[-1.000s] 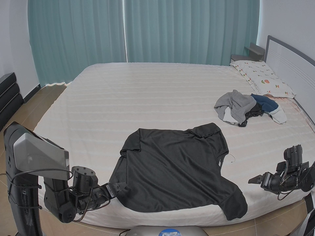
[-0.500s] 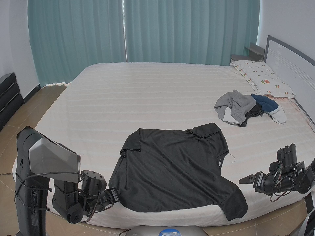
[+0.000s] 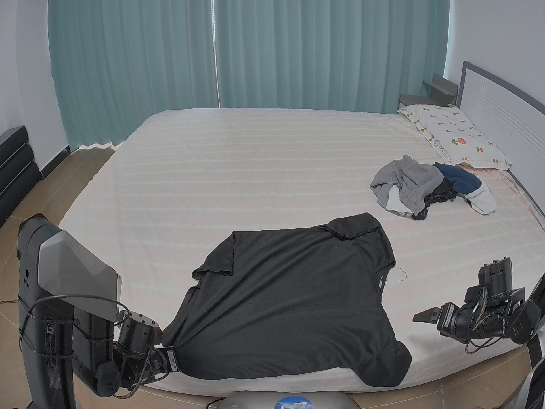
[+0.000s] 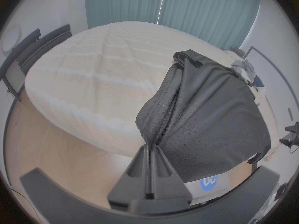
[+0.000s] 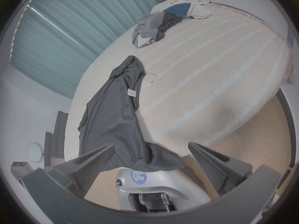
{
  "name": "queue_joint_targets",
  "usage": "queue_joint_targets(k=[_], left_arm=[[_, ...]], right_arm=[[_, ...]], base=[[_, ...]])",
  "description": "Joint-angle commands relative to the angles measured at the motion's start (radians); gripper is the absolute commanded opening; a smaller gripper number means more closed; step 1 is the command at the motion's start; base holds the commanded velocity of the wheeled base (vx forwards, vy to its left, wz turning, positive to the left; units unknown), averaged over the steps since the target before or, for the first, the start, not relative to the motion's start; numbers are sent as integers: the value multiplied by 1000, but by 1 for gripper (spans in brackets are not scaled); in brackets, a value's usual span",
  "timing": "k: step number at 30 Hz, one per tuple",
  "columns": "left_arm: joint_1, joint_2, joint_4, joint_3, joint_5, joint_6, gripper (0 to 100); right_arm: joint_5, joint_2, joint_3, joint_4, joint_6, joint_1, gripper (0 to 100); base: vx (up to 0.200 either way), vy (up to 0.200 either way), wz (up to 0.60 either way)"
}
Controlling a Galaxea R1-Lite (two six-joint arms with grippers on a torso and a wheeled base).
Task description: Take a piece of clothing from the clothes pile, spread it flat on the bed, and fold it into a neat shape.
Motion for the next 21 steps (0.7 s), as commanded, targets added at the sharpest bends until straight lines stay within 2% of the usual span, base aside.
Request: queue_joint_targets(k=[1, 4, 5, 11, 14, 17, 21], left_arm=[[-3, -7, 2, 33, 11, 7, 0], [0, -4, 1, 36, 11, 9, 0], [0, -4, 1, 39, 11, 9, 100], [15, -14, -13, 6, 1, 0, 100], [60, -50, -13, -53, -15, -45, 100], [84, -108, -10, -95, -67, -109, 100], [114, -169, -6, -147, -124, -135, 100]], right_arm=[[-1, 28, 9, -5, -2, 1, 100], [0, 34, 10, -5, 0, 1, 100], [-1, 36, 10, -5, -2, 2, 100], [0, 36, 10, -5, 0, 5, 100], [2, 37, 10, -5, 0, 10, 100], [6, 39, 9, -6, 3, 10, 100], [28, 57, 4, -11, 49, 16, 100]], base=[[0, 0, 0], [0, 0, 0], [0, 0, 0], [0, 0, 0], [0, 0, 0], [0, 0, 0], [0, 0, 0]])
